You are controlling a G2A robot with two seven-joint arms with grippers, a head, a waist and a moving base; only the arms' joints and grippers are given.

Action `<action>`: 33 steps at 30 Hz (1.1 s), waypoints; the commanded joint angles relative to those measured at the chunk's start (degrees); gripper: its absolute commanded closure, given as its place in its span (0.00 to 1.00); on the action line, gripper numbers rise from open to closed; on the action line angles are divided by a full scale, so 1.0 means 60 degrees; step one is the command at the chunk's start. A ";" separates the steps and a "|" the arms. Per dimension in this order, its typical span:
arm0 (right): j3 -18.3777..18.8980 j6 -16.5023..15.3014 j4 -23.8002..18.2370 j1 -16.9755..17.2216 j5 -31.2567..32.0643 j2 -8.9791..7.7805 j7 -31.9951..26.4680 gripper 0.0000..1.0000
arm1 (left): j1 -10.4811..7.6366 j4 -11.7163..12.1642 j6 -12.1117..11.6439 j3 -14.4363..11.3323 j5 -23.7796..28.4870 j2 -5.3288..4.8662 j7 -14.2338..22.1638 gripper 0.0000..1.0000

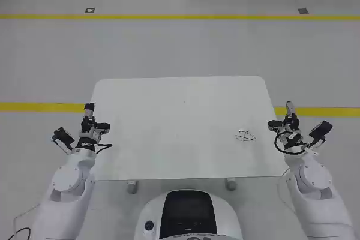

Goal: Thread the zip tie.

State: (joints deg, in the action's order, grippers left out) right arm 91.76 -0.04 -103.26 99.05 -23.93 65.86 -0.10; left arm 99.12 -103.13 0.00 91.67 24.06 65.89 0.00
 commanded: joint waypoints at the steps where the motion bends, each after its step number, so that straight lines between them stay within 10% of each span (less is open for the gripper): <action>1: 0.0097 0.0063 -0.0132 -0.0043 0.0457 -0.0027 -0.0233 0.00 | 0.0000 0.0000 0.0000 0.0000 0.0000 0.0000 0.0000 0.00; 8: 0.0331 0.1643 -0.0674 -0.0325 0.2800 -0.0222 -0.1570 0.00 | 0.0000 0.0000 0.0000 0.0000 0.0000 0.0000 0.0000 0.00; 20: 0.0278 0.1660 -0.0760 -0.0361 0.2990 -0.0231 -0.1716 0.00 | 0.0000 0.0000 0.0000 0.0000 0.0000 0.0000 0.0000 0.00; 33: -0.0083 0.3254 -0.0263 -0.1988 0.7094 -0.0665 -0.5764 0.00 | 0.0000 0.0000 0.0000 0.0000 0.0000 0.0000 0.0000 0.00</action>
State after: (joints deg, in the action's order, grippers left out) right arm 91.33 19.62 -105.22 87.31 18.02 61.91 -33.89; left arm 99.12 -103.13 0.00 91.67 24.06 65.89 0.00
